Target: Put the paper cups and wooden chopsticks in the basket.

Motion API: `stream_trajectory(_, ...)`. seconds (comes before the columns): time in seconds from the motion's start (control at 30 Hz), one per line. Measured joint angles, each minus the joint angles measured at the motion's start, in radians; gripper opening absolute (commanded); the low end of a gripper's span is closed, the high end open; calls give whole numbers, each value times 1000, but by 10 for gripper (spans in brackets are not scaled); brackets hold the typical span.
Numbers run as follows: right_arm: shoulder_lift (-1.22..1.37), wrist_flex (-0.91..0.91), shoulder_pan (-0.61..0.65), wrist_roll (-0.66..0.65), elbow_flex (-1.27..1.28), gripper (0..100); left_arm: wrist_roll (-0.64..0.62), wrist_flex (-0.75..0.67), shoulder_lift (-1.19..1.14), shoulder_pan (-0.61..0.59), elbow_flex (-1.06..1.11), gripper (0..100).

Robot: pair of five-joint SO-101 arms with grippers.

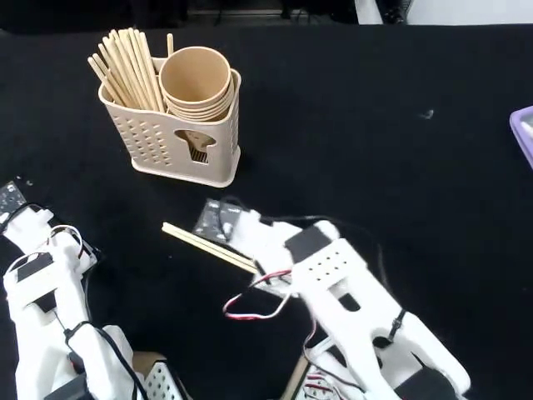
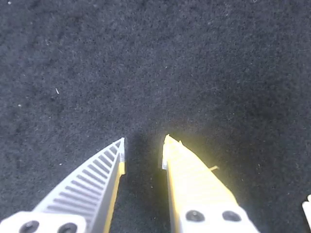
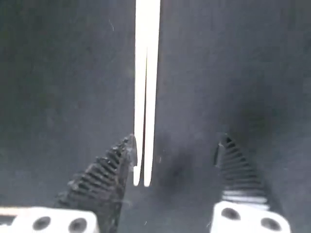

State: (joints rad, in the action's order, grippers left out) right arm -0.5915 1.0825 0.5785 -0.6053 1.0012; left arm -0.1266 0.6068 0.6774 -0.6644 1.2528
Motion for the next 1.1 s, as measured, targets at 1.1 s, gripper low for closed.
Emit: stream_trajectory(1.1, 818, -84, 253, 244, -617, 11, 0, 0, 0, 0, 0, 134)
